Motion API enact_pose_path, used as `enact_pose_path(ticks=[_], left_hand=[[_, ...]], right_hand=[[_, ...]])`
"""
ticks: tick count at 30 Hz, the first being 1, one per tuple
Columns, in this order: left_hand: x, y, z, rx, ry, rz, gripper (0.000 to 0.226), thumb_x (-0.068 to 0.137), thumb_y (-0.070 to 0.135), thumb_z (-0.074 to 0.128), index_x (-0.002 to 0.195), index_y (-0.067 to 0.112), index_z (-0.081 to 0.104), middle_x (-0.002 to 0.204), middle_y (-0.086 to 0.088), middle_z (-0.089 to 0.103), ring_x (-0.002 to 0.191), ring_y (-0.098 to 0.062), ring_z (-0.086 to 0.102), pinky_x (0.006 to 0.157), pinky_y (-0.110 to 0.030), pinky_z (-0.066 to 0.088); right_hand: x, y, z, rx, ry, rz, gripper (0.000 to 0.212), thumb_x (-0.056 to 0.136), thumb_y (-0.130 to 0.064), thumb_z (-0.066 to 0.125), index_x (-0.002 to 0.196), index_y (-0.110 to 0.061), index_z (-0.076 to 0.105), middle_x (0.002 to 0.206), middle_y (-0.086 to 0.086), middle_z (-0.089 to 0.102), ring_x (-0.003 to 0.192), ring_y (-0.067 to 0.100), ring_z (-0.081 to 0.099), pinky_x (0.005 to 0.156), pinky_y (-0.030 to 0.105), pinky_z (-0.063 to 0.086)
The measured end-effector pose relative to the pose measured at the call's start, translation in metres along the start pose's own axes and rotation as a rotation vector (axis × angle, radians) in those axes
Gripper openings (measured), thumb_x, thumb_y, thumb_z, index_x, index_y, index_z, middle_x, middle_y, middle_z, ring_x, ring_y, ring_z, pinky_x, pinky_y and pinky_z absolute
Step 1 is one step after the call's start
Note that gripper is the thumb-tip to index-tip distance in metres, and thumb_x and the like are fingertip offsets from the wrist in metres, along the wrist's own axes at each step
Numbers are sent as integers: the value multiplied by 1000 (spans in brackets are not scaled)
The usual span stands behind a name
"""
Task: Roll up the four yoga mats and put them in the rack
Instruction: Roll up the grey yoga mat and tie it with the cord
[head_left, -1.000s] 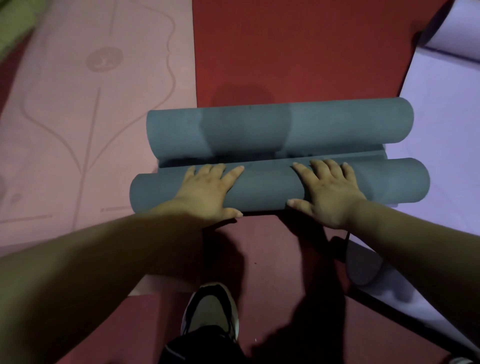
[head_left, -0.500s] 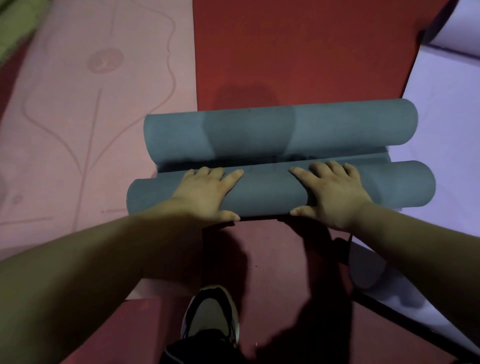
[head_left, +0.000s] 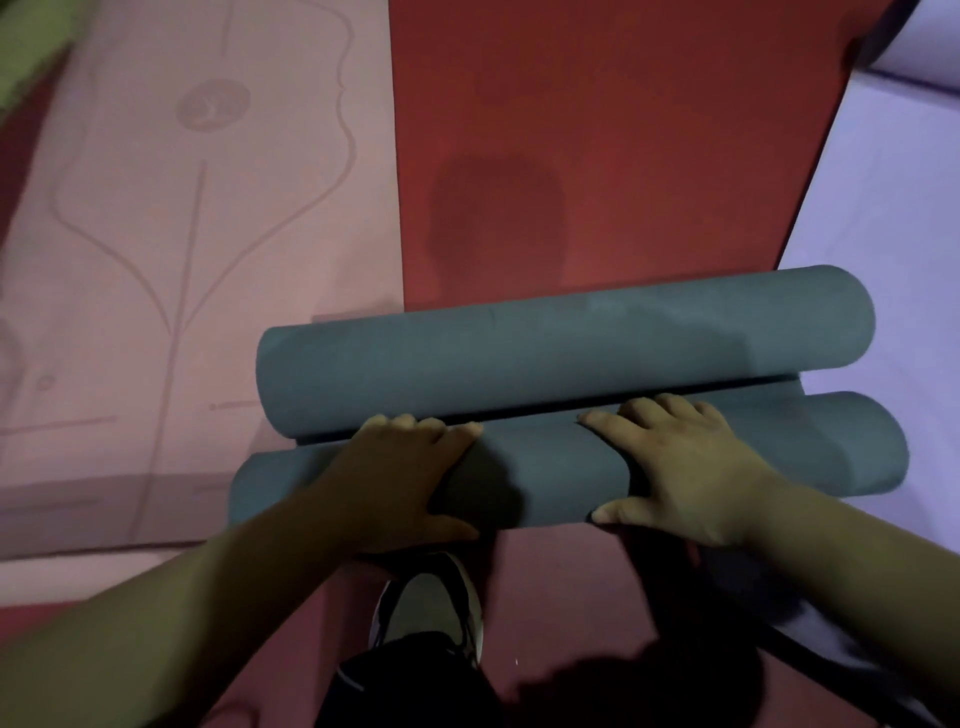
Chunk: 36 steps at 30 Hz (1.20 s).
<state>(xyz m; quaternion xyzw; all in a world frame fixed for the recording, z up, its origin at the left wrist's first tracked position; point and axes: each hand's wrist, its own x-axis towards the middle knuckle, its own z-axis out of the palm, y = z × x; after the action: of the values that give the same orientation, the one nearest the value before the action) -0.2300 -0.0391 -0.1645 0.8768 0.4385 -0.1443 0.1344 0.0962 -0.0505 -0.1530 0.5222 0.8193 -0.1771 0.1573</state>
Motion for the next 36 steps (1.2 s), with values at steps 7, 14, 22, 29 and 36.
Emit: enact_pose_path(ticks=[7, 14, 22, 29, 36], left_hand=[[-2, 0, 6, -25, 71, -22, 109, 67, 95, 40, 155, 31, 29, 133, -2, 53, 114, -26, 55, 95, -46, 40], [-4, 8, 9, 26, 218, -37, 102, 69, 91, 44, 153, 34, 32, 139, -15, 54, 120, -34, 56, 97, -52, 43], [5, 2, 7, -10, 163, -99, 103, 63, 98, 39, 152, 46, 29, 166, -18, 17, 149, -39, 23, 119, -66, 11], [11, -3, 3, 1, 169, -112, 105, 60, 98, 40, 150, 44, 36, 168, -19, 10, 154, -40, 10, 118, -69, 10], [9, 7, 10, 53, 242, -145, 107, 60, 94, 43, 151, 38, 38, 165, -22, 19, 150, -39, 26, 116, -71, 16]], right_hand=[[4, -9, -1, 57, 65, 68, 108, 64, -101, 30, 154, -40, 21, 147, -4, 41, 138, 22, 37, 111, 48, 31], [15, -3, -8, 81, 32, 72, 108, 62, -102, 25, 154, -45, 19, 151, -5, 36, 141, 20, 31, 115, 48, 28], [8, -13, -5, 55, 55, 144, 107, 65, -99, 25, 155, -44, 12, 164, 7, 23, 151, 31, 18, 121, 58, 12], [11, -18, -3, -2, 61, 152, 106, 64, -101, 22, 154, -46, 16, 163, 9, 25, 148, 32, 25, 118, 59, 16], [26, -9, -15, 42, 4, 139, 110, 60, -102, 20, 155, -49, 9, 168, 4, 10, 153, 30, 9, 121, 55, 14]])
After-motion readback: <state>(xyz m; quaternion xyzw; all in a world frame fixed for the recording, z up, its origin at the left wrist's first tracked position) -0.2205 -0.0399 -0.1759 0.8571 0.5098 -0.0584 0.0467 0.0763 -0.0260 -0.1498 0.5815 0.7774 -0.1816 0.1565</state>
